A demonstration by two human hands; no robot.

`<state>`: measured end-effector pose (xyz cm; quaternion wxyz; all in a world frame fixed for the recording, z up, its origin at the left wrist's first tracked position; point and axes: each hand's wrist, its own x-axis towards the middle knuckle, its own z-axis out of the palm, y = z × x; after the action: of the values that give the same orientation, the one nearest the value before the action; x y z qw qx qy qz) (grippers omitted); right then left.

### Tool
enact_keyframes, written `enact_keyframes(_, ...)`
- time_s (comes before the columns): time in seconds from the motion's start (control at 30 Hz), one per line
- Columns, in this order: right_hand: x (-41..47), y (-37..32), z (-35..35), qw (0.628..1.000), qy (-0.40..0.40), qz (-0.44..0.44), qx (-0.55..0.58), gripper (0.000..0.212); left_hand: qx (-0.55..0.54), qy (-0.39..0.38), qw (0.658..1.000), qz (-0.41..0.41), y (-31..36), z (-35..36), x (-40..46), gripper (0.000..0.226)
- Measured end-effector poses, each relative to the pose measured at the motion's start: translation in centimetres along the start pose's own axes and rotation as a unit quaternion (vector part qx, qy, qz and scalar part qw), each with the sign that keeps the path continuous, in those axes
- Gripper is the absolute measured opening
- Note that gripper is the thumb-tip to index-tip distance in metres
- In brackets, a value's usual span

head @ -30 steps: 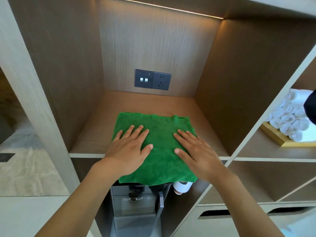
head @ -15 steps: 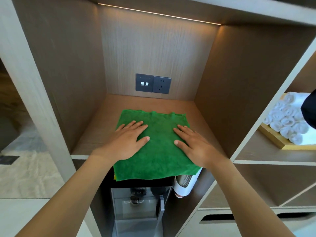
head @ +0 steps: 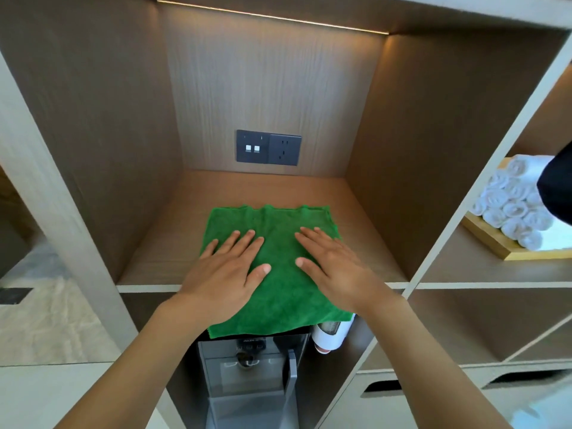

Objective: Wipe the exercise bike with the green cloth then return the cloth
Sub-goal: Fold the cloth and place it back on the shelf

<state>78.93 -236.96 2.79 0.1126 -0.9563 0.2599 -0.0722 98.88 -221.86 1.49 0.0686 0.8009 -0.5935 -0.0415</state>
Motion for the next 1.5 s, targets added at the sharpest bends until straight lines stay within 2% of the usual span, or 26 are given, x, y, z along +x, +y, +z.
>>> enact_keyframes(0.1, 0.0, 0.1, 0.8, 0.998, -0.025, -0.008, -0.049, 0.082, 0.006, 0.003, 1.000, -0.014, -0.1, 0.0, -1.1, 0.095)
enact_keyframes(0.2, -2.0, 0.8, 1.6, 0.996, -0.019, -0.023, -0.087, 0.094, 0.015, 0.016, 0.999, -0.031, -0.7, 0.3, -2.1, 0.096)
enact_keyframes(0.33, -4.7, 0.9, 2.7, 0.994, 0.015, -0.019, -0.103, 0.084, 0.031, 0.042, 0.998, -0.027, -1.1, 1.1, -3.6, 0.092)
enact_keyframes(0.47, -5.0, 0.4, 3.1, 0.992, 0.038, 0.002, -0.122, 0.073, 0.056, 0.033, 0.998, -0.017, -1.0, 1.3, -4.1, 0.093)
enact_keyframes(0.63, -3.7, 0.8, 2.6, 0.992, 0.017, 0.005, -0.125, 0.077, 0.050, 0.012, 0.999, -0.006, -0.8, 0.6, -3.0, 0.103)
enact_keyframes(0.8, -3.0, 2.2, 2.4, 0.989, -0.007, -0.034, -0.141, 0.078, 0.067, 0.003, 0.998, 0.004, -1.3, 0.5, -2.8, 0.091)
enact_keyframes(0.93, -3.4, 2.7, 2.8, 0.988, 0.044, -0.056, -0.136, 0.076, 0.082, 0.003, 0.997, 0.007, -1.7, 0.6, -3.0, 0.081)
enact_keyframes(1.03, -4.0, 2.2, 3.0, 0.977, 0.151, -0.087, -0.125, 0.065, 0.096, 0.000, 0.995, 0.014, -1.8, 0.6, -3.0, 0.075)
enact_keyframes(1.13, -4.4, 1.7, 3.5, 0.961, 0.230, -0.111, -0.106, 0.053, 0.059, 0.063, 0.996, 0.037, -2.0, 1.1, -3.9, 0.067)
enact_keyframes(1.2, -4.9, 1.5, 3.3, 0.954, 0.256, -0.125, -0.091, 0.043, -0.010, 0.160, 0.985, 0.071, -2.3, 1.2, -4.9, 0.052)
enact_keyframes(1.27, -5.4, 1.3, 2.6, 0.948, 0.277, -0.132, -0.081, 0.034, -0.041, 0.269, 0.957, 0.103, -3.0, 1.4, -5.8, 0.034)
enact_keyframes(1.3, -5.6, 1.2, 2.1, 0.949, 0.283, -0.124, -0.066, 0.030, -0.046, 0.305, 0.946, 0.098, -3.3, 1.1, -6.3, 0.034)
enact_keyframes(1.4, -6.1, 1.1, -0.1, 0.953, 0.294, -0.072, 0.017, 0.021, -0.075, 0.346, 0.934, 0.052, -4.2, 0.1, -7.2, 0.032)
enact_keyframes(1.47, -6.4, 1.1, -2.0, 0.951, 0.281, -0.038, 0.122, 0.023, -0.188, 0.361, 0.913, -0.001, -4.6, -0.7, -7.6, 0.013)
enact_keyframes(1.5, -6.5, 1.0, -3.1, 0.947, 0.266, -0.028, 0.176, 0.025, -0.279, 0.361, 0.890, -0.022, -4.6, -1.3, -7.9, 0.010)
